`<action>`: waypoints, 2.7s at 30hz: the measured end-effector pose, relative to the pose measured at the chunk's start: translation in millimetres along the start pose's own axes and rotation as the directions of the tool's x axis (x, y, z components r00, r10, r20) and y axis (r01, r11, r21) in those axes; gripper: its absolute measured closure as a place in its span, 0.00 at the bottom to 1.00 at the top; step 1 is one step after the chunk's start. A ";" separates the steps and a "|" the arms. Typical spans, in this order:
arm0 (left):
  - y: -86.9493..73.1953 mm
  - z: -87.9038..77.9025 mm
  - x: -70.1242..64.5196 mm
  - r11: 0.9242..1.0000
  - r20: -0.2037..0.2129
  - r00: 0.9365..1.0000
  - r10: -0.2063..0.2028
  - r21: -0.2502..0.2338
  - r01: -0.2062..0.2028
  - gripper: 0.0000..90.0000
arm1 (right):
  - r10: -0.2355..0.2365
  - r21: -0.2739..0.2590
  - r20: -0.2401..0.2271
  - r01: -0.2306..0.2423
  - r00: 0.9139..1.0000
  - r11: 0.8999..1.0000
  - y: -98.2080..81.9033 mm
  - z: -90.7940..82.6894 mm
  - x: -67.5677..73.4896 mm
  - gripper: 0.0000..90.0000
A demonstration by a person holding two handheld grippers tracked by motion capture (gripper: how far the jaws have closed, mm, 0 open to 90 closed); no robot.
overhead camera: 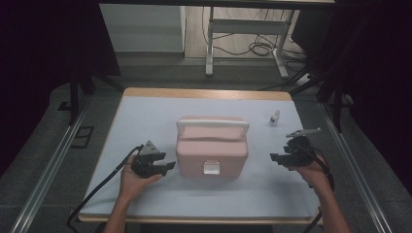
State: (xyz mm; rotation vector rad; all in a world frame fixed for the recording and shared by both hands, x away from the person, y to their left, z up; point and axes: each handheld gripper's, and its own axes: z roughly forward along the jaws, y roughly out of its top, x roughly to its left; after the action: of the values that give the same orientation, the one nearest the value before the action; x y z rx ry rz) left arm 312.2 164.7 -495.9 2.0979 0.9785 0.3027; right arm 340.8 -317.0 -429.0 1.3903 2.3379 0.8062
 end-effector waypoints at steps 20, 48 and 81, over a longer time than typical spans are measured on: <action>-6.4 3.4 -8.4 0.999 -0.005 0.999 0.031 0.036 -0.031 0.49 | 0.122 0.110 0.094 -0.132 0.988 0.985 85.8 34.3 -49.5 0.43; -8.0 8.0 -10.8 0.999 0.015 1.000 0.025 0.040 -0.026 0.48 | 0.194 0.167 0.166 -0.221 0.967 0.961 122.0 109.3 -104.7 0.53; -7.2 4.8 -8.8 0.999 -0.004 0.999 0.036 0.037 -0.036 0.48 | 0.084 0.221 0.127 -0.110 0.988 0.969 120.3 93.2 -75.3 0.67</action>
State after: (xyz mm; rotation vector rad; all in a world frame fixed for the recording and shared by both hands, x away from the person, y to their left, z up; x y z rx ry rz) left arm 304.8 158.4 -503.4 2.1512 0.9567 0.3101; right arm 510.3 -309.0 -432.3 1.6094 2.3452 0.4774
